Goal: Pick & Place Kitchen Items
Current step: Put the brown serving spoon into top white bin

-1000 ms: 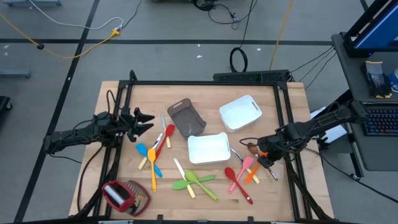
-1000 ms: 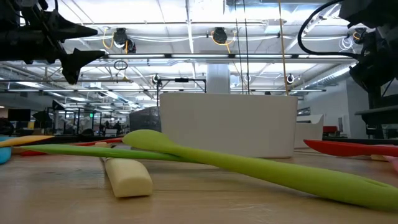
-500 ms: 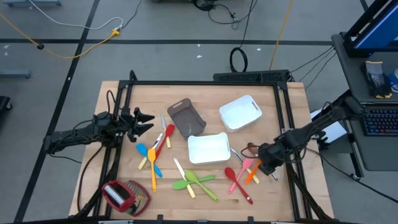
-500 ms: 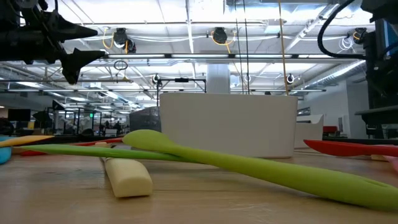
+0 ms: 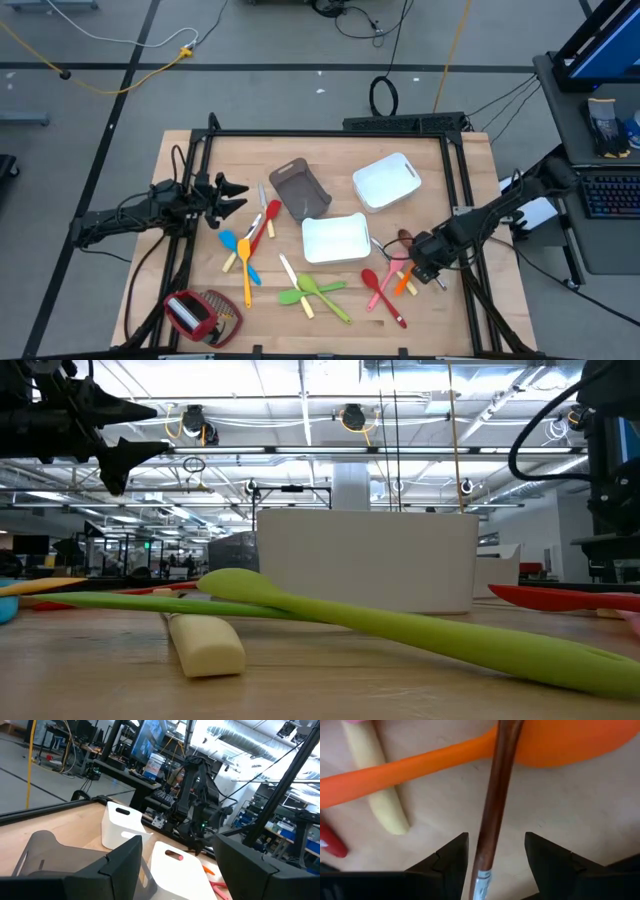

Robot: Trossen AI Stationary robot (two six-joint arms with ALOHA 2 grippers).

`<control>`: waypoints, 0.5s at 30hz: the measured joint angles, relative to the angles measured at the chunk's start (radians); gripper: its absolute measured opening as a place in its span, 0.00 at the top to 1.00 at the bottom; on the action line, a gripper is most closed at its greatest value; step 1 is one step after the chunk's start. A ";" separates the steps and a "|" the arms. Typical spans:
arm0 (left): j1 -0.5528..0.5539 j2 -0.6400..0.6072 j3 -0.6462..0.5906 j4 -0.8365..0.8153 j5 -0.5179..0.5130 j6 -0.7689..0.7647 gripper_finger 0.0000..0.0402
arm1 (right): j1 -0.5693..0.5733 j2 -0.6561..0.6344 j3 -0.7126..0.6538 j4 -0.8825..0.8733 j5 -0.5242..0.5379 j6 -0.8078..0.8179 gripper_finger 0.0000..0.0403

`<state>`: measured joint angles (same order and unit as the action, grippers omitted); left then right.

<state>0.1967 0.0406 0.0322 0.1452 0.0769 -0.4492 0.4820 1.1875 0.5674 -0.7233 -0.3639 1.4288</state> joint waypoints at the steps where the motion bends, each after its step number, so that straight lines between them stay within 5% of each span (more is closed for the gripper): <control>1: 0.000 0.000 0.000 0.000 0.000 -0.001 0.38 | 0.000 0.008 0.000 0.003 -0.002 0.000 0.55; 15: 0.000 0.000 0.000 0.012 0.001 -0.035 0.38 | 0.000 -0.010 0.000 0.017 -0.007 0.026 0.91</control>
<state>0.1964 0.0408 0.0322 0.1569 0.0780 -0.4840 0.4824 1.1776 0.5674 -0.7067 -0.3713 1.4545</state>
